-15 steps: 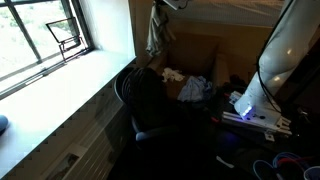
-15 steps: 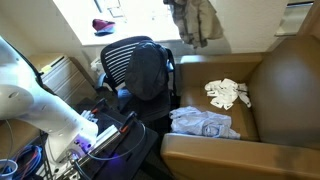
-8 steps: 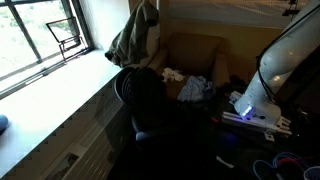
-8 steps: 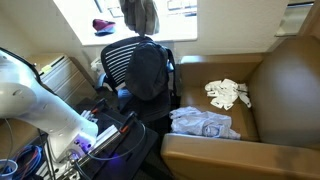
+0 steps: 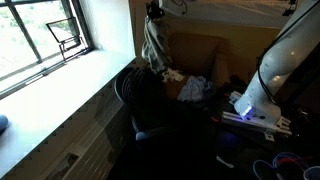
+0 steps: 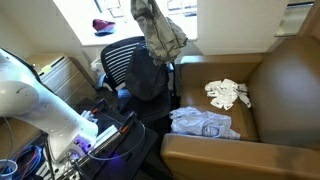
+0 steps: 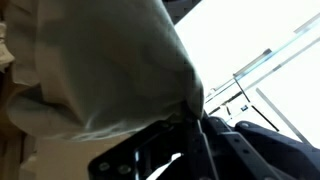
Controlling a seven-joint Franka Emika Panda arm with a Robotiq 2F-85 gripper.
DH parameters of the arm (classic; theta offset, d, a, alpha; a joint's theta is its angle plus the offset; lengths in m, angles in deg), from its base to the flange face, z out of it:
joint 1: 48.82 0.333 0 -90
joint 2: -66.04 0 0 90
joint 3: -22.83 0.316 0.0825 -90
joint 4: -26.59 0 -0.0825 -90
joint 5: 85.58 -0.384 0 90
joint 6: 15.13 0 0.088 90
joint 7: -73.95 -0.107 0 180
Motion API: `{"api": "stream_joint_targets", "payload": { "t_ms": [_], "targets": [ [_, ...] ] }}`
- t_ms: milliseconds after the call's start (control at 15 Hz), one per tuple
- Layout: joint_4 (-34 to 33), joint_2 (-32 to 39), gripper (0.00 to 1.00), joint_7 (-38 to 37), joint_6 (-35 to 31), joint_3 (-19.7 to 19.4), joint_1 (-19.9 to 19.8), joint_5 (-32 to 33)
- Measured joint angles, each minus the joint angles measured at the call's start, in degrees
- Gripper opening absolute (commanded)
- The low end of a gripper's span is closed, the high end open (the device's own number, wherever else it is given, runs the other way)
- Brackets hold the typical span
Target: Move the khaki pair of shorts from the couch to the chair
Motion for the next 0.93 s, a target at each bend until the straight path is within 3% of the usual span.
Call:
{"api": "stream_joint_targets", "payload": {
  "t_ms": [267,400,600,933],
  "targets": [
    [2.7,9.7,0.01,-13.5,1.6,0.5,0.5,20.1],
    [1.9,13.1,0.01,-15.3,4.3,-0.3,3.3,23.6],
    [-0.1,11.5,0.01,-8.6,2.9,-1.0,10.0,14.6],
    [-0.6,-0.8,0.04,-0.9,1.2,0.1,17.9,-4.9]
  ]
}}
